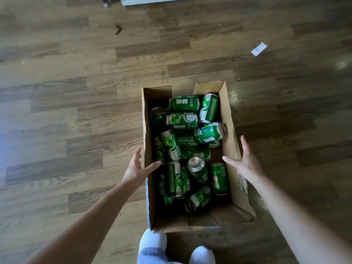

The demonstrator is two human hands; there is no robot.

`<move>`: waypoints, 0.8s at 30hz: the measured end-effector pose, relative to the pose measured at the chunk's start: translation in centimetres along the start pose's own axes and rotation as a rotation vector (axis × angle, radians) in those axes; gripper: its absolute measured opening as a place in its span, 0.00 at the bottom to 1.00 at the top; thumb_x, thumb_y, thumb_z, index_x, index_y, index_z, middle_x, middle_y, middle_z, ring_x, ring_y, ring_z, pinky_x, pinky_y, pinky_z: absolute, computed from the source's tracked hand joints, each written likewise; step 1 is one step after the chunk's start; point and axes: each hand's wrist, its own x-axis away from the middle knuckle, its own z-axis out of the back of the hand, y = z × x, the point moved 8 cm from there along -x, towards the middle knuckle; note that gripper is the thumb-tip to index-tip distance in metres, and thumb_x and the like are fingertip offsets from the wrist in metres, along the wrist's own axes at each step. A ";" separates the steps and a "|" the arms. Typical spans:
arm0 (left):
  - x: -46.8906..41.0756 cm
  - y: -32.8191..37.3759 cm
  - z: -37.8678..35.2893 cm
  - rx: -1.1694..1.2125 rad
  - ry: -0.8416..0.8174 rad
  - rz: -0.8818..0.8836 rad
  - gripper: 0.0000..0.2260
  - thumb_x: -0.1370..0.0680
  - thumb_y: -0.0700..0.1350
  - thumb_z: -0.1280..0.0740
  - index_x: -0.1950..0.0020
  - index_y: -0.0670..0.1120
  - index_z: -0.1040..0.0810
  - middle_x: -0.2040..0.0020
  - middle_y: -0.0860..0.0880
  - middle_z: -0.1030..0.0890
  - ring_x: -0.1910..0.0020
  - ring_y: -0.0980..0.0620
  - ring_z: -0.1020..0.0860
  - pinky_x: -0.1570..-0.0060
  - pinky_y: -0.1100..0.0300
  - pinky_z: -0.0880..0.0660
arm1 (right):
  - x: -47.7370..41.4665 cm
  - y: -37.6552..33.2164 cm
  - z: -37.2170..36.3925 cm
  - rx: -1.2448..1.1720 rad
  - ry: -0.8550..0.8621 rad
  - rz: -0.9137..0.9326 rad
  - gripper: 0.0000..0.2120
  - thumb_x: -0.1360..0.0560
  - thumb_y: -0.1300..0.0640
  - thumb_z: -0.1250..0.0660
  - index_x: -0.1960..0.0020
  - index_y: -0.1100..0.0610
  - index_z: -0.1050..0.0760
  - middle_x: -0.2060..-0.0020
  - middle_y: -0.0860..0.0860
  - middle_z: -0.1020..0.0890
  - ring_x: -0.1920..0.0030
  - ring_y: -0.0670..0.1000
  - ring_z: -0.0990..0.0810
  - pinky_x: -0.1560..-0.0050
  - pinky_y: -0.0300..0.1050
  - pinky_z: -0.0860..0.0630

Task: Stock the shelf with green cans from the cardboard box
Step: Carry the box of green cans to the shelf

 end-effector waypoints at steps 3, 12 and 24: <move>-1.8 0.6 -0.8 -0.030 -0.001 -0.055 0.37 0.27 0.49 0.29 0.24 0.49 0.47 0.32 0.52 0.34 0.38 0.54 0.33 0.40 0.60 0.36 | -1.9 0.6 -1.0 -0.011 0.003 0.006 0.46 0.30 0.49 0.27 0.23 0.49 0.53 0.25 0.52 0.40 0.29 0.57 0.34 0.32 0.52 0.34; -3.9 0.4 0.4 -0.282 0.269 -0.112 0.14 0.26 0.36 0.38 0.41 0.45 0.28 0.58 0.49 0.25 0.59 0.46 0.27 0.60 0.59 0.32 | -3.5 1.7 -0.3 0.171 0.083 0.045 0.32 0.26 0.66 0.34 0.25 0.58 0.42 0.38 0.59 0.23 0.40 0.59 0.23 0.40 0.49 0.28; -3.0 1.5 1.6 -0.296 0.359 -0.169 0.09 0.27 0.34 0.36 0.48 0.41 0.24 0.61 0.46 0.23 0.61 0.46 0.27 0.64 0.59 0.34 | -2.4 0.7 1.3 0.007 0.191 0.100 0.29 0.27 0.73 0.36 0.28 0.63 0.37 0.36 0.59 0.24 0.37 0.57 0.25 0.40 0.40 0.33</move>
